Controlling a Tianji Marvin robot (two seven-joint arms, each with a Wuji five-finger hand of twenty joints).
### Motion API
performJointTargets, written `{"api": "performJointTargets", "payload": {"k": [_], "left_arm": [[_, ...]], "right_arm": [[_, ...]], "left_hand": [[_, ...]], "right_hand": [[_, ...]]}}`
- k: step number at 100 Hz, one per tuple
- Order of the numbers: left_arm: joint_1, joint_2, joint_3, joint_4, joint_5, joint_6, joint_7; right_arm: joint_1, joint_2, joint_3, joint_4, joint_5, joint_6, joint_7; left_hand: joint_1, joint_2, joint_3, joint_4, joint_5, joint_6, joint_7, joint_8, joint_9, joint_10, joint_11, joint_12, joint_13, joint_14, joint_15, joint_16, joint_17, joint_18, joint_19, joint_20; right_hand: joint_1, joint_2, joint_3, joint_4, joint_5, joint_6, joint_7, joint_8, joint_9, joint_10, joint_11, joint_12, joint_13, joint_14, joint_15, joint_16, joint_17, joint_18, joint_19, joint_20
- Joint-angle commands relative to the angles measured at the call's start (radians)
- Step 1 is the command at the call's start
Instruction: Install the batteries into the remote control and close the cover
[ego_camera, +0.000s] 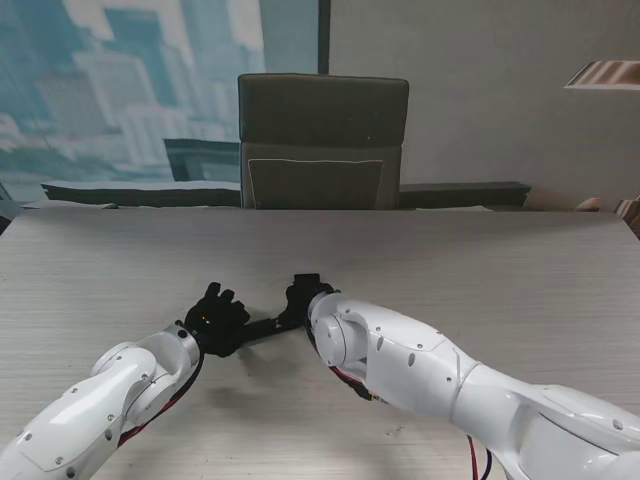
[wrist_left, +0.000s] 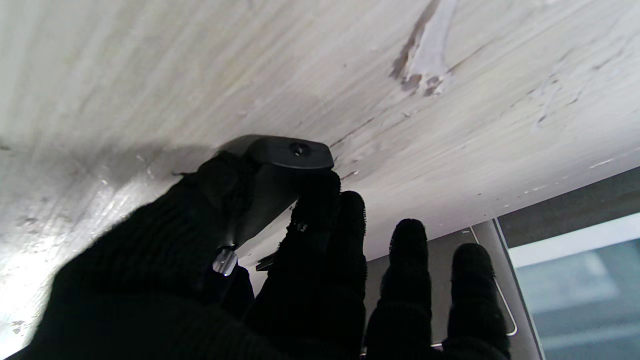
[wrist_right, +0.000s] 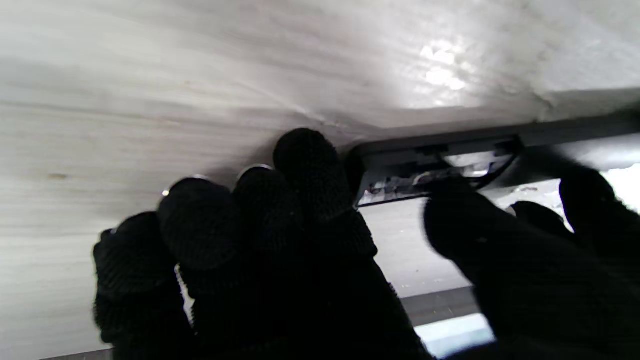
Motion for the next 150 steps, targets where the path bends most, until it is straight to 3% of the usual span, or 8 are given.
{"api": "performJointTargets", "payload": {"k": [1, 48, 56, 74, 107, 119, 125, 150], "left_arm": [[0.024, -0.001, 0.018, 0.038, 0.000, -0.003, -0.033], [0.023, -0.001, 0.020, 0.038, 0.000, -0.003, -0.035], [0.022, -0.001, 0.020, 0.038, 0.000, -0.003, -0.036], [0.020, -0.001, 0.022, 0.038, -0.001, -0.003, -0.038], [0.019, -0.001, 0.025, 0.040, -0.004, -0.002, -0.040], [0.018, -0.001, 0.026, 0.040, -0.003, -0.002, -0.041], [0.018, -0.001, 0.026, 0.040, -0.003, -0.003, -0.041], [0.017, 0.000, 0.027, 0.038, -0.001, -0.002, -0.045]], "right_arm": [[-0.027, -0.021, 0.007, 0.011, 0.017, -0.031, -0.012], [-0.073, 0.003, 0.040, -0.004, -0.009, -0.046, -0.060], [-0.086, 0.008, 0.054, -0.012, -0.005, -0.058, -0.069], [-0.097, 0.013, 0.061, -0.005, -0.002, -0.074, -0.075], [-0.096, 0.012, 0.024, 0.033, -0.041, -0.102, -0.082], [-0.106, 0.015, 0.032, 0.030, -0.038, -0.106, -0.087], [-0.114, 0.014, 0.048, 0.025, -0.023, -0.107, -0.092], [-0.129, 0.017, 0.088, 0.005, 0.021, -0.125, -0.099]], "left_hand": [[0.118, -0.013, -0.032, 0.023, 0.049, -0.288, 0.108, 0.043, -0.005, -0.011, 0.015, 0.010, 0.006, 0.010, 0.012, -0.011, -0.010, 0.008, 0.015, -0.014], [0.119, -0.013, -0.033, 0.023, 0.050, -0.287, 0.109, 0.043, -0.005, -0.011, 0.015, 0.010, 0.005, 0.008, 0.013, -0.011, -0.010, 0.008, 0.015, -0.014], [0.119, -0.014, -0.033, 0.023, 0.050, -0.288, 0.109, 0.043, -0.005, -0.012, 0.015, 0.010, 0.005, 0.009, 0.012, -0.011, -0.011, 0.009, 0.015, -0.014], [0.119, -0.013, -0.033, 0.023, 0.050, -0.286, 0.109, 0.043, -0.005, -0.011, 0.015, 0.010, 0.004, 0.010, 0.012, -0.011, -0.010, 0.009, 0.015, -0.013], [0.118, -0.013, -0.032, 0.023, 0.051, -0.291, 0.110, 0.043, -0.005, -0.011, 0.015, 0.010, 0.004, 0.009, 0.012, -0.011, -0.010, 0.009, 0.015, -0.013], [0.118, -0.013, -0.032, 0.023, 0.050, -0.287, 0.110, 0.043, -0.005, -0.012, 0.015, 0.010, 0.005, 0.009, 0.013, -0.011, -0.011, 0.009, 0.014, -0.013], [0.120, -0.014, -0.032, 0.023, 0.050, -0.288, 0.110, 0.043, -0.005, -0.011, 0.015, 0.010, 0.004, 0.009, 0.012, -0.011, -0.011, 0.009, 0.014, -0.013], [0.119, -0.014, -0.032, 0.022, 0.051, -0.291, 0.111, 0.043, -0.005, -0.012, 0.015, 0.010, 0.005, 0.008, 0.013, -0.011, -0.009, 0.008, 0.015, -0.013]], "right_hand": [[0.090, -0.049, 0.123, -0.015, -0.024, -0.150, 0.077, -0.073, 0.057, 0.013, 0.026, -0.005, 0.067, -0.006, 0.029, -0.018, -0.003, -0.010, 0.000, -0.017], [0.086, -0.126, 0.136, -0.078, -0.062, -0.149, 0.121, -0.164, 0.031, -0.007, 0.020, -0.008, 0.048, -0.026, 0.013, -0.025, -0.001, -0.018, -0.025, -0.040], [0.008, -0.054, 0.100, -0.013, -0.057, -0.142, 0.036, -0.006, 0.009, -0.003, 0.019, -0.011, 0.025, -0.023, 0.001, -0.012, -0.026, -0.026, -0.032, -0.057], [0.013, -0.057, 0.097, -0.025, -0.076, -0.143, 0.024, 0.009, -0.009, -0.005, 0.020, -0.012, 0.010, -0.026, -0.001, -0.009, -0.040, -0.033, -0.030, -0.055], [0.118, -0.210, 0.153, -0.171, -0.133, -0.177, 0.169, -0.213, -0.002, -0.028, 0.026, -0.018, 0.029, -0.051, -0.005, -0.012, -0.013, -0.045, -0.028, -0.063], [0.059, -0.124, 0.127, -0.138, -0.124, -0.173, 0.141, -0.202, -0.014, -0.027, 0.022, -0.019, 0.018, -0.052, -0.011, -0.012, -0.018, -0.048, -0.030, -0.068], [-0.025, -0.045, 0.102, -0.051, -0.103, -0.156, 0.046, -0.022, -0.023, -0.014, 0.018, -0.021, 0.005, -0.041, -0.014, -0.006, -0.037, -0.048, -0.035, -0.070], [-0.131, 0.046, 0.038, -0.046, -0.102, -0.127, 0.010, -0.010, -0.035, 0.017, 0.009, -0.024, -0.014, -0.012, -0.016, 0.001, -0.066, -0.033, -0.035, -0.059]]}}
